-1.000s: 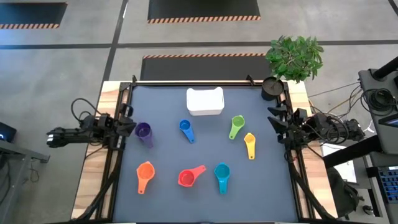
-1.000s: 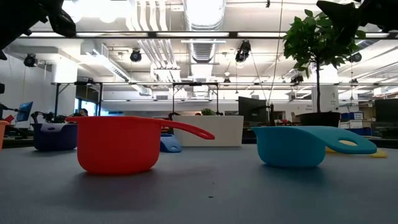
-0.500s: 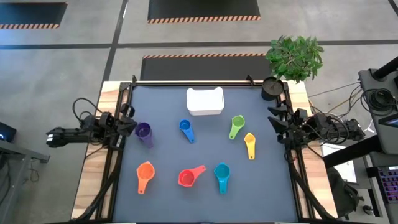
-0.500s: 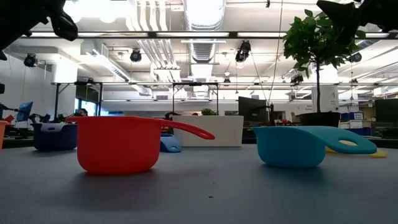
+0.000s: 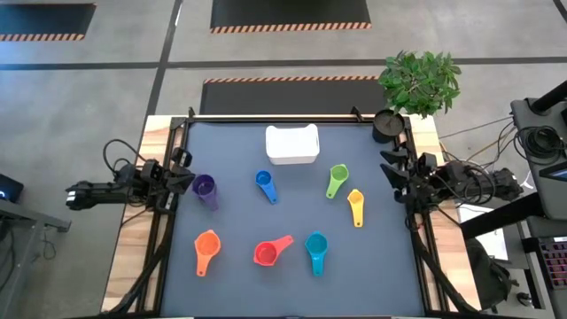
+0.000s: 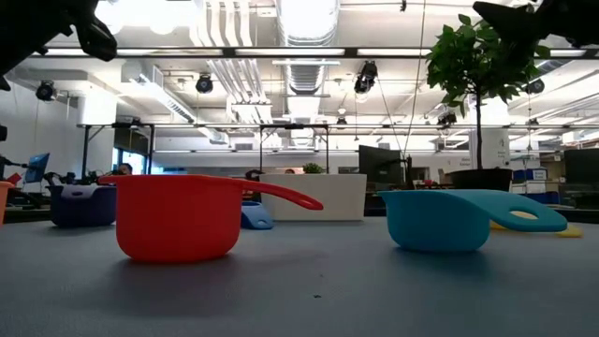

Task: Nest measuring cups in basket
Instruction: Stack the orange measuring cup on top of the purple measuring cup

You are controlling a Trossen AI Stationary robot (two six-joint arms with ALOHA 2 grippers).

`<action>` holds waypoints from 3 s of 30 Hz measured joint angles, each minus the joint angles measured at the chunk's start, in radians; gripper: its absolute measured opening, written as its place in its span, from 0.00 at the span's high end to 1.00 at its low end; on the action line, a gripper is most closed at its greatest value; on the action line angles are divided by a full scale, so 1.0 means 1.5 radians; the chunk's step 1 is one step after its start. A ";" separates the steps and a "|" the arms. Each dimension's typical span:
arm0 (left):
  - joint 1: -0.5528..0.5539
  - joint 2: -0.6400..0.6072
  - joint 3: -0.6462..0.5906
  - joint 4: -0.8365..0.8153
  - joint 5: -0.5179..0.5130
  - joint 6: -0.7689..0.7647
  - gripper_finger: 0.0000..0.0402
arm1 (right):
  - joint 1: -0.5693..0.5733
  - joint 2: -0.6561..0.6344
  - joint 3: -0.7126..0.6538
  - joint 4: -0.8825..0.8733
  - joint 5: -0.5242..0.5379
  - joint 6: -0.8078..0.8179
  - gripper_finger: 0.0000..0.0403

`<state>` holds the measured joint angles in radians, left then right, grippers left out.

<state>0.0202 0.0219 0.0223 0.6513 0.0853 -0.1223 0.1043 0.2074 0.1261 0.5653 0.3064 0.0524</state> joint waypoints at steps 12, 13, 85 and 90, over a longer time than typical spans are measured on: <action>0.000 0.000 0.000 0.013 -0.029 -0.012 1.00 | 0.000 0.285 0.091 0.094 -0.033 -0.048 0.65; 0.000 0.000 0.000 0.013 -0.029 -0.013 1.00 | 0.000 0.306 0.105 0.092 -0.038 -0.050 0.68; 0.000 -0.004 0.000 0.043 -0.026 -0.072 1.00 | 0.062 1.343 1.242 -0.407 -0.088 0.027 0.98; 0.000 -0.004 0.000 0.044 -0.027 -0.072 1.00 | 0.062 1.412 1.324 -0.422 -0.088 0.019 0.98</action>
<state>0.0201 0.0158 0.0223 0.7167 0.0454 -0.2304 0.1967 2.3261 2.1115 -0.0678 0.1747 0.0807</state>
